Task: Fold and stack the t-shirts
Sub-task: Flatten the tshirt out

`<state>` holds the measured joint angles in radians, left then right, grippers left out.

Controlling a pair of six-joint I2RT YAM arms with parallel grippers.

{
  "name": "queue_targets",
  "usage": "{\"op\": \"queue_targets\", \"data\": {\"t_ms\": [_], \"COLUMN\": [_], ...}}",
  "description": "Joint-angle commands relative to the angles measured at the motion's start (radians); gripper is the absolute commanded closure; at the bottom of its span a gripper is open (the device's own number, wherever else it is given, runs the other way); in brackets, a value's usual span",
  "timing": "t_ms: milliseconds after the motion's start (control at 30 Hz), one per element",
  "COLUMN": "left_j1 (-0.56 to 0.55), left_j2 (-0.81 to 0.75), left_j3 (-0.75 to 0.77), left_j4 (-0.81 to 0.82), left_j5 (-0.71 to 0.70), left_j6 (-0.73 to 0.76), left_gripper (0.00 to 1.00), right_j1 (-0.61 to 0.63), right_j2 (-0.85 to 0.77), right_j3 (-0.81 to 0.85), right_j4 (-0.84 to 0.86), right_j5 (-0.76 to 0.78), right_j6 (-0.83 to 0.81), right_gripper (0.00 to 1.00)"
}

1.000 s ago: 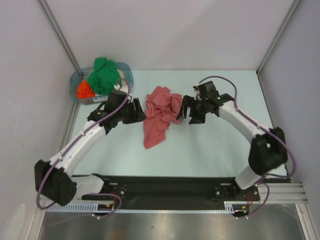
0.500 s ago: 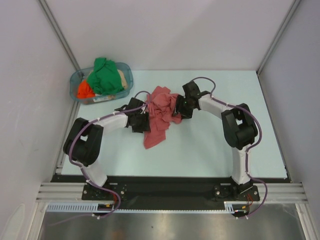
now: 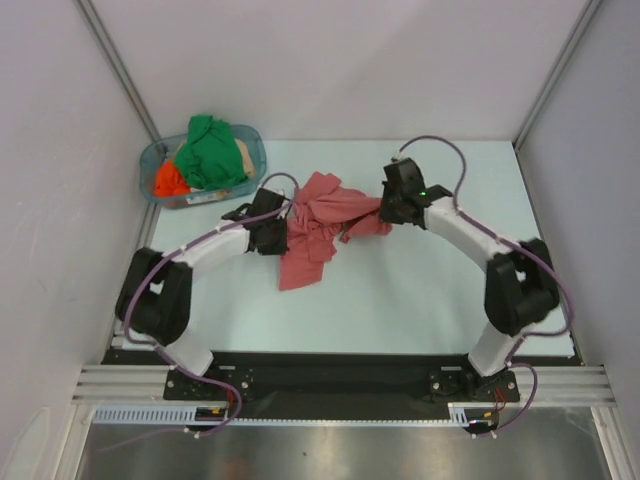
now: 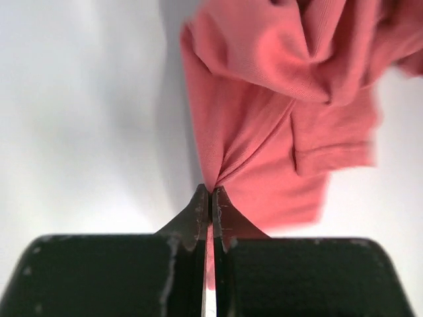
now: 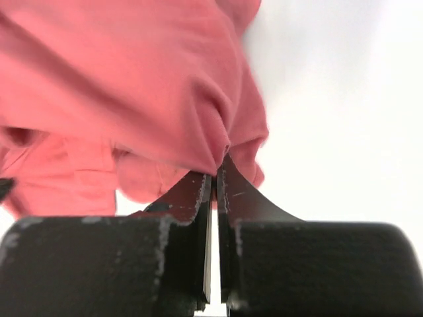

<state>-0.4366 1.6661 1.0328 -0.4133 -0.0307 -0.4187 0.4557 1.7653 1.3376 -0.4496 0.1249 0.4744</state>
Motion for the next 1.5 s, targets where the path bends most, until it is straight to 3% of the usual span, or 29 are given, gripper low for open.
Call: {"op": "queue_targets", "data": {"t_ms": [0,133,267,433,567,700,767,800,833,867,933,967,1000,1033,1100,1167,1267,1300,1400,1467], "left_j1": [-0.004,-0.002,-0.002,-0.002,-0.001,0.018,0.042,0.051,0.052,0.052,0.041,0.033,0.026,0.006,-0.010,-0.028,-0.047,-0.048,-0.054,-0.060], "left_j2": [-0.221,-0.481,-0.645,-0.750,-0.705,-0.508,-0.335,-0.260,-0.126,-0.044,0.074,0.168,0.188,0.195,0.149,0.033,-0.122,-0.226,-0.389,-0.540], "left_j3": [0.117,0.165,0.217,0.280,0.314,0.458,0.519,0.609,0.666,0.725,0.913,0.984,1.072,1.084,1.031,0.934,0.666,0.519,0.243,0.124], "left_j4": [-0.151,-0.313,-0.421,-0.502,-0.483,-0.447,-0.398,-0.388,-0.380,-0.381,-0.399,-0.460,-0.478,-0.481,-0.479,-0.469,-0.458,-0.449,-0.450,-0.453], "left_j5": [-0.147,-0.233,-0.262,-0.275,-0.293,-0.328,-0.305,-0.290,-0.290,-0.287,-0.317,-0.380,-0.412,-0.419,-0.426,-0.405,-0.309,-0.211,-0.094,0.010], "left_j6": [0.055,0.064,0.049,0.012,0.017,0.078,0.099,0.127,0.144,0.164,0.208,0.216,0.228,0.244,0.255,0.255,0.233,0.197,0.091,-0.007], "left_gripper": [1.00,1.00,0.99,1.00,1.00,0.99,0.98,0.95,0.87,0.74,0.59,0.41,0.33,0.30,0.22,0.22,0.37,0.39,0.54,0.62], "right_j1": [-0.014,-0.084,-0.182,-0.236,-0.299,-0.440,-0.489,-0.497,-0.500,-0.505,-0.522,-0.526,-0.529,-0.529,-0.528,-0.497,-0.415,-0.387,-0.215,-0.108], "right_j2": [-0.248,-0.522,-0.670,-0.738,-0.666,-0.448,-0.333,-0.284,-0.194,-0.153,-0.061,0.018,0.051,0.081,0.106,0.033,-0.113,-0.137,-0.211,-0.208], "right_j3": [-0.017,-0.046,-0.015,0.029,-0.006,0.009,0.073,0.095,0.107,0.156,0.233,0.271,0.357,0.400,0.425,0.375,0.206,0.166,0.020,-0.008], "right_j4": [-0.067,-0.190,-0.375,-0.546,-0.546,-0.505,-0.509,-0.511,-0.486,-0.454,-0.454,-0.481,-0.503,-0.546,-0.623,-0.626,-0.591,-0.586,-0.526,-0.502], "right_j5": [0.178,0.165,0.061,-0.013,-0.166,-0.318,-0.346,-0.340,-0.338,-0.306,-0.274,-0.231,-0.216,-0.197,-0.147,-0.096,-0.161,-0.178,-0.223,-0.211], "right_j6": [-0.074,-0.053,-0.046,-0.056,-0.074,-0.089,-0.089,-0.086,-0.091,-0.094,-0.106,-0.120,-0.147,-0.160,-0.196,-0.215,-0.195,-0.188,-0.183,-0.166], "right_gripper": [1.00,1.00,1.00,0.97,0.97,0.96,0.96,0.94,0.90,0.84,0.75,0.69,0.54,0.49,0.37,0.33,0.30,0.30,0.35,0.40]}}
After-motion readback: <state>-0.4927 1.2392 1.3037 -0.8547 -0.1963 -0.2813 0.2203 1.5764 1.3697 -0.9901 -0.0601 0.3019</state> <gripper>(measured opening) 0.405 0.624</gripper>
